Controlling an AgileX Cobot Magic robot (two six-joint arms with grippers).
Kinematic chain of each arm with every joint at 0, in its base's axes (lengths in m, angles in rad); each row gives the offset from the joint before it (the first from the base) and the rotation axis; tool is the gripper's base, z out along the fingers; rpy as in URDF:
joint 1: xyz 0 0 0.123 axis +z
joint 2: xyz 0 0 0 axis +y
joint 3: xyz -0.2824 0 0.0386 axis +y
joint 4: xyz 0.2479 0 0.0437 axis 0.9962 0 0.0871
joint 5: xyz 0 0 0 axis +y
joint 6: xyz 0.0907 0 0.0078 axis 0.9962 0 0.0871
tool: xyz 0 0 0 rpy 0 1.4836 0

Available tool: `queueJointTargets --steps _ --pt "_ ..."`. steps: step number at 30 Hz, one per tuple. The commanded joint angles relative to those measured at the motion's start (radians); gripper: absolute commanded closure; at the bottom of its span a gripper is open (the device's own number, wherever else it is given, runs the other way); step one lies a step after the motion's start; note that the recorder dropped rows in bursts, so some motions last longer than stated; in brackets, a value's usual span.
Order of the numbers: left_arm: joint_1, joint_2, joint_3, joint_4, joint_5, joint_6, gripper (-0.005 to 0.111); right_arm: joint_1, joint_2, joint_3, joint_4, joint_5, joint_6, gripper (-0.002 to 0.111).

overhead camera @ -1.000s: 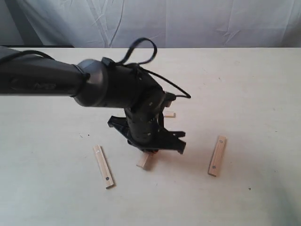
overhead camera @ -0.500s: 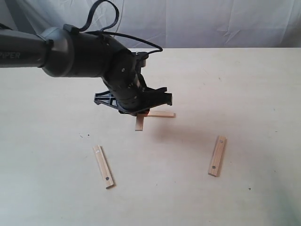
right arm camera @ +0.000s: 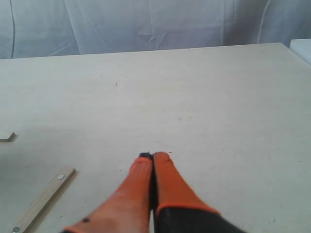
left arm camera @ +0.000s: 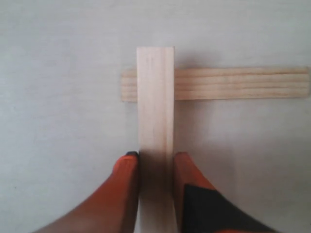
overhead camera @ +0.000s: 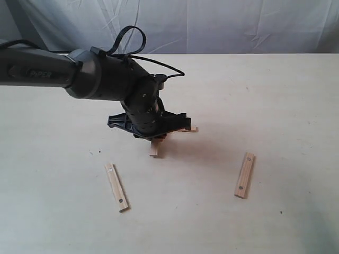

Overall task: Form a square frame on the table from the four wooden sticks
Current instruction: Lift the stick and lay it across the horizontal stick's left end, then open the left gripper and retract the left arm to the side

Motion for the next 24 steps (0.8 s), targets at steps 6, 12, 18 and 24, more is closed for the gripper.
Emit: queueJointTargets --steps 6,12,18,24 --pt "0.002 0.002 0.002 0.01 -0.016 -0.009 0.073 -0.005 -0.006 0.002 0.0 -0.01 0.002 0.108" --pt "0.002 -0.007 0.002 -0.002 -0.004 -0.009 0.07 -0.005 -0.006 0.002 0.0 -0.01 0.002 0.108" --pt "0.004 -0.062 0.002 0.007 0.058 0.045 0.071 -0.005 -0.006 0.002 0.0 -0.01 0.002 0.108" --pt "0.011 -0.153 0.002 0.078 0.164 0.153 0.099 -0.005 -0.006 0.002 0.0 -0.01 0.002 0.108"
